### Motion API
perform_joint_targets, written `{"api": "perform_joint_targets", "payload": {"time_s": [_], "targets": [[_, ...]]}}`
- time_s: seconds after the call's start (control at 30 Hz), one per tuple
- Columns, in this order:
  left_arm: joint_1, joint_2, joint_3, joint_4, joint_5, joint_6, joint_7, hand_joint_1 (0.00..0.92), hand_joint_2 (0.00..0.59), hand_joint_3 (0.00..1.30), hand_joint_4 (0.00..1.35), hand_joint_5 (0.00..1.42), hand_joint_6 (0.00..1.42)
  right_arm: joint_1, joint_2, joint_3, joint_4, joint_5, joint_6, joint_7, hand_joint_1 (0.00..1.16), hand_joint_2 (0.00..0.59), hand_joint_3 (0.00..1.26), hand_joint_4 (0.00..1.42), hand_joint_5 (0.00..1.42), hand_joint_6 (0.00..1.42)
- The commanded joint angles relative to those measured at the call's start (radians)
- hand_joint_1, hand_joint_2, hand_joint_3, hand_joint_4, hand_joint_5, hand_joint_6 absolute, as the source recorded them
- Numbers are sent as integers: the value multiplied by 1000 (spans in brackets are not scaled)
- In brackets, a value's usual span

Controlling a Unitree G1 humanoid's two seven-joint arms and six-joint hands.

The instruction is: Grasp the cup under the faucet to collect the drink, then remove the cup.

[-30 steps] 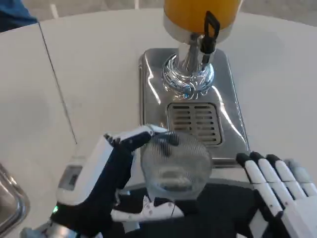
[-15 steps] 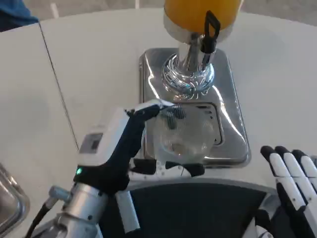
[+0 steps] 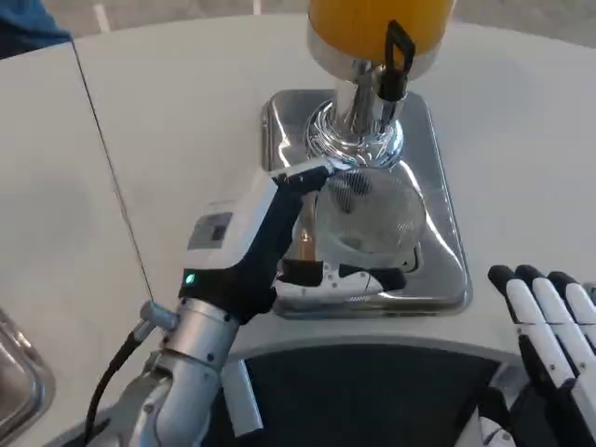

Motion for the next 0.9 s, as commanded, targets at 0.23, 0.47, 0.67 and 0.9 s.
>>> {"api": "perform_joint_targets", "payload": {"time_s": [0.23, 0.47, 0.67, 0.9], "targets": [[-158, -26, -39, 204, -21, 9, 46, 575, 0, 1058, 1232, 1424, 1424, 14, 6, 9, 7, 16, 0, 5, 134, 586, 0, 0, 0, 0], [-233, -36, -40, 308, -38, 27, 66, 575, 0, 1058, 1231, 1424, 1424, 10, 9, 18, 0, 17, 2, 17, 134, 586, 0, 0, 0, 0], [-275, -39, -55, 379, -54, 29, 62, 575, 0, 1058, 1230, 1424, 1424, 3, 14, 23, -7, 17, 10, 39, 134, 586, 0, 0, 0, 0], [-307, -31, -60, 464, -69, 34, 86, 575, 0, 1052, 1230, 1424, 1424, 14, 27, 26, -12, 14, 12, 43, 134, 586, 0, 0, 0, 0]]}}
